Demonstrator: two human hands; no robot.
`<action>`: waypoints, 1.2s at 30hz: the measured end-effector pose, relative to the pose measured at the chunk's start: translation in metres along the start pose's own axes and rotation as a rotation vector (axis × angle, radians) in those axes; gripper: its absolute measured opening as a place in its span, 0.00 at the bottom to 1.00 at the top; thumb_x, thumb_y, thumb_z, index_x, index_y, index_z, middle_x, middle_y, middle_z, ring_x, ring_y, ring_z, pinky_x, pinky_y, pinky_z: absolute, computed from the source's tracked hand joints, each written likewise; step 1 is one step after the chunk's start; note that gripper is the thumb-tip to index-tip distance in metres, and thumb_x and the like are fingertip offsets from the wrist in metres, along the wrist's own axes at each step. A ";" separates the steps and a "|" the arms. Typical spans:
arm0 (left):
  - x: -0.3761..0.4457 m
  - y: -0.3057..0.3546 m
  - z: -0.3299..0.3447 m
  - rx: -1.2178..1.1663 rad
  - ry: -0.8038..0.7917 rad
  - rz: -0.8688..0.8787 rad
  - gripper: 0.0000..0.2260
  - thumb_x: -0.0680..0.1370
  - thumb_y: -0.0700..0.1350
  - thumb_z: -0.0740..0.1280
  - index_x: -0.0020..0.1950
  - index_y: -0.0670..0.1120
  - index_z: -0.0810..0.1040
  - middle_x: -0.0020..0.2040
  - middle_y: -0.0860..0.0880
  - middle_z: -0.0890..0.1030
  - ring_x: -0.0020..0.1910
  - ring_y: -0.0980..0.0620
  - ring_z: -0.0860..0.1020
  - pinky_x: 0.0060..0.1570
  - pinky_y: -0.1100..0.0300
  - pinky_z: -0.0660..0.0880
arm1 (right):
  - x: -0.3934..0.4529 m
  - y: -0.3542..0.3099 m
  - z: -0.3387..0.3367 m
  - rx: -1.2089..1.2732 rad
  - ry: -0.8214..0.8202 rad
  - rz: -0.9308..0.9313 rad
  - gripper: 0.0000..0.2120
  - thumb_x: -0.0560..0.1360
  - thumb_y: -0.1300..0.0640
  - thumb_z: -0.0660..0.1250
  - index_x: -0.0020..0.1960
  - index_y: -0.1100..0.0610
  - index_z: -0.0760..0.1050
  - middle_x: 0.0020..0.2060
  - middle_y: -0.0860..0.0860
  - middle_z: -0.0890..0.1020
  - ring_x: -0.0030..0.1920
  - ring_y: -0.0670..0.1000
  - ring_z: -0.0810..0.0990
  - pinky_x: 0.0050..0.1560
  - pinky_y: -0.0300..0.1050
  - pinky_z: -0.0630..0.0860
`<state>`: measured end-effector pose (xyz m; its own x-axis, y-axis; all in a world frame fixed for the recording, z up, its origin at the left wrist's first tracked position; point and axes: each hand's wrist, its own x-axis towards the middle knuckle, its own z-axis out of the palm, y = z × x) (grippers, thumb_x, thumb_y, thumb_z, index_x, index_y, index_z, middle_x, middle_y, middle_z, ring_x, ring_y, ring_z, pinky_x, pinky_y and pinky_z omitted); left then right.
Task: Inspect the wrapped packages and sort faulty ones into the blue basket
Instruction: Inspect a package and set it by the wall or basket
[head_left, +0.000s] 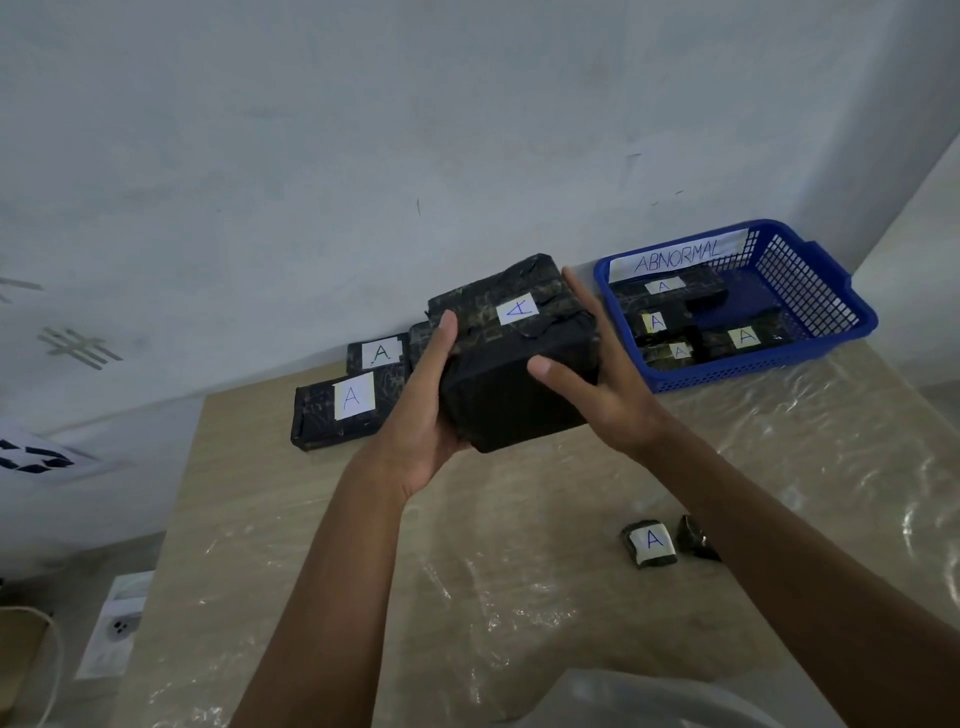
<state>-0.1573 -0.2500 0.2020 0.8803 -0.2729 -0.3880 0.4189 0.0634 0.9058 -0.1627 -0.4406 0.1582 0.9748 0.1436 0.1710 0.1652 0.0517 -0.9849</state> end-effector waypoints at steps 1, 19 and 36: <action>0.000 -0.003 0.001 0.003 -0.005 0.060 0.29 0.80 0.70 0.55 0.71 0.55 0.78 0.68 0.50 0.81 0.69 0.48 0.79 0.73 0.39 0.69 | 0.002 0.000 0.000 0.010 0.008 0.015 0.47 0.75 0.47 0.73 0.84 0.47 0.49 0.76 0.50 0.69 0.72 0.49 0.74 0.67 0.51 0.79; 0.013 -0.019 0.000 0.022 0.088 0.255 0.29 0.74 0.57 0.73 0.72 0.47 0.76 0.66 0.46 0.82 0.66 0.47 0.81 0.69 0.46 0.75 | 0.014 -0.002 0.000 0.190 0.127 0.141 0.39 0.73 0.45 0.72 0.80 0.47 0.61 0.67 0.48 0.79 0.65 0.48 0.81 0.66 0.48 0.79; 0.018 -0.021 -0.003 0.061 0.136 0.198 0.25 0.71 0.53 0.75 0.66 0.46 0.81 0.60 0.45 0.86 0.60 0.45 0.84 0.68 0.43 0.76 | 0.008 0.005 -0.001 0.227 0.034 0.203 0.37 0.74 0.46 0.72 0.79 0.42 0.61 0.69 0.48 0.78 0.66 0.49 0.81 0.64 0.50 0.80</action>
<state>-0.1498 -0.2532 0.1761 0.9674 -0.1289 -0.2179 0.2249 0.0430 0.9734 -0.1535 -0.4403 0.1551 0.9894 0.1410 -0.0338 -0.0680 0.2456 -0.9670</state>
